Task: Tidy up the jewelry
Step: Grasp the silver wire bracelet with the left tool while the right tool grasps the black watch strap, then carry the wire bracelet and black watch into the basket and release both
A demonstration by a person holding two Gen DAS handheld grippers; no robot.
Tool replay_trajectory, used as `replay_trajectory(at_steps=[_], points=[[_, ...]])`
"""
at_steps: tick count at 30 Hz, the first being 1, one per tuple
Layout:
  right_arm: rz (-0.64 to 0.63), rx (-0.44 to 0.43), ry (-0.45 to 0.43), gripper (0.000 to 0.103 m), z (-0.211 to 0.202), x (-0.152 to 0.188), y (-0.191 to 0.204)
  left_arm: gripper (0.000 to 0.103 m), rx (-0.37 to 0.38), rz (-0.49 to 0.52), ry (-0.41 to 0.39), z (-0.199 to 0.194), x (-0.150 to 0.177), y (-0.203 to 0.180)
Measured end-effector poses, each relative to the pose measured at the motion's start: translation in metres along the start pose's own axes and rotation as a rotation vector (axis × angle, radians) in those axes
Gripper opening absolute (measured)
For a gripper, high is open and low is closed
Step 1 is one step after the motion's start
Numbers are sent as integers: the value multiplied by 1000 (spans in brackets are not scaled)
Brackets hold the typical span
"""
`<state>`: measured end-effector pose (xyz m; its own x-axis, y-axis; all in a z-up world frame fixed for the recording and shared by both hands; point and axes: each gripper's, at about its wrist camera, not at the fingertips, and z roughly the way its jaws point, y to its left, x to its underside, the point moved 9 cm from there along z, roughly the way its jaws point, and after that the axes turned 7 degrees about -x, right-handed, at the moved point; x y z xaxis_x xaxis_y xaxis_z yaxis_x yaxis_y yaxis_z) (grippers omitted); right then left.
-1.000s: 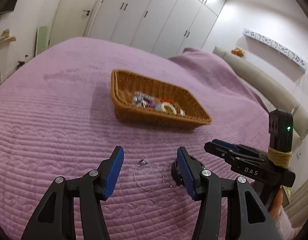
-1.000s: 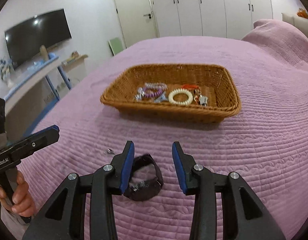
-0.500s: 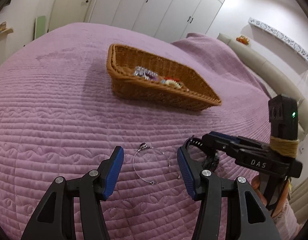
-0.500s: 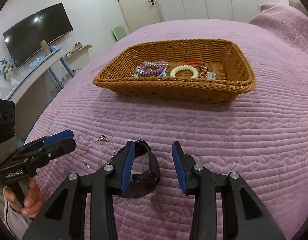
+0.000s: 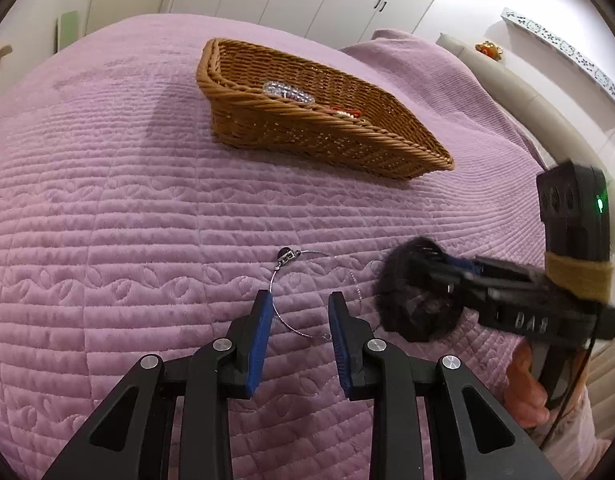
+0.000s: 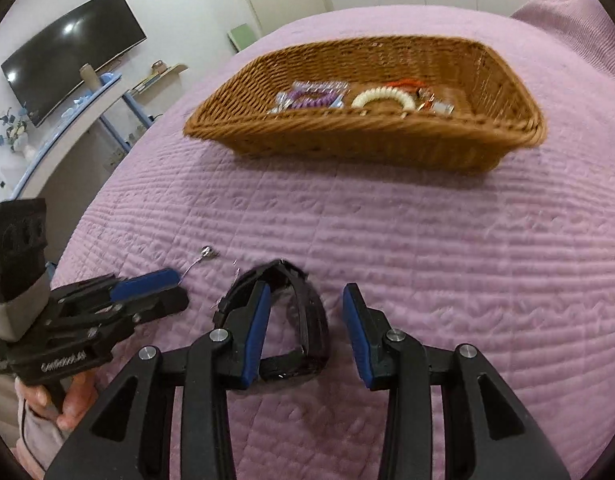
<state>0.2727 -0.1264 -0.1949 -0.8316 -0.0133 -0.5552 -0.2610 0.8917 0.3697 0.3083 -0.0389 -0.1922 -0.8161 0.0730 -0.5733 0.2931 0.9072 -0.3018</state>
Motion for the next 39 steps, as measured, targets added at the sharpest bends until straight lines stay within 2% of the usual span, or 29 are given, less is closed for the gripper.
replay_trajectory(at_steps=[2,5,10,14,17,18,19,20,22,25,31,39], points=[[-26,55,-1,34,2,7,1,29,2,-4,6,2,0,0],[-46,86,-18,24,0,6,4,29,6,-14,15,6,-4,0],[-3,40,-87,24,-11,7,-2,29,1,-35,14,11,-11,2],[38,14,-102,24,-15,7,-9,29,-51,3,29,22,-17,-4],[38,28,-87,13,-11,9,-11,28,-96,46,37,30,-20,-8],[38,30,-90,12,-11,9,-11,28,-104,56,38,31,-21,-9],[39,26,-93,12,-10,8,-10,26,-112,72,38,33,-22,-12],[41,24,-96,12,-11,8,-10,17,-117,78,37,34,-23,-12],[45,11,-106,11,-12,7,-10,11,-120,74,40,36,-24,-11],[52,-12,-128,11,-17,8,-12,11,-110,67,32,37,-26,-10],[70,-46,-171,12,-27,7,-14,11,-120,82,-16,27,-25,-11],[53,-66,-247,12,-44,3,-10,11,-45,63,-157,-9,-32,-11]])
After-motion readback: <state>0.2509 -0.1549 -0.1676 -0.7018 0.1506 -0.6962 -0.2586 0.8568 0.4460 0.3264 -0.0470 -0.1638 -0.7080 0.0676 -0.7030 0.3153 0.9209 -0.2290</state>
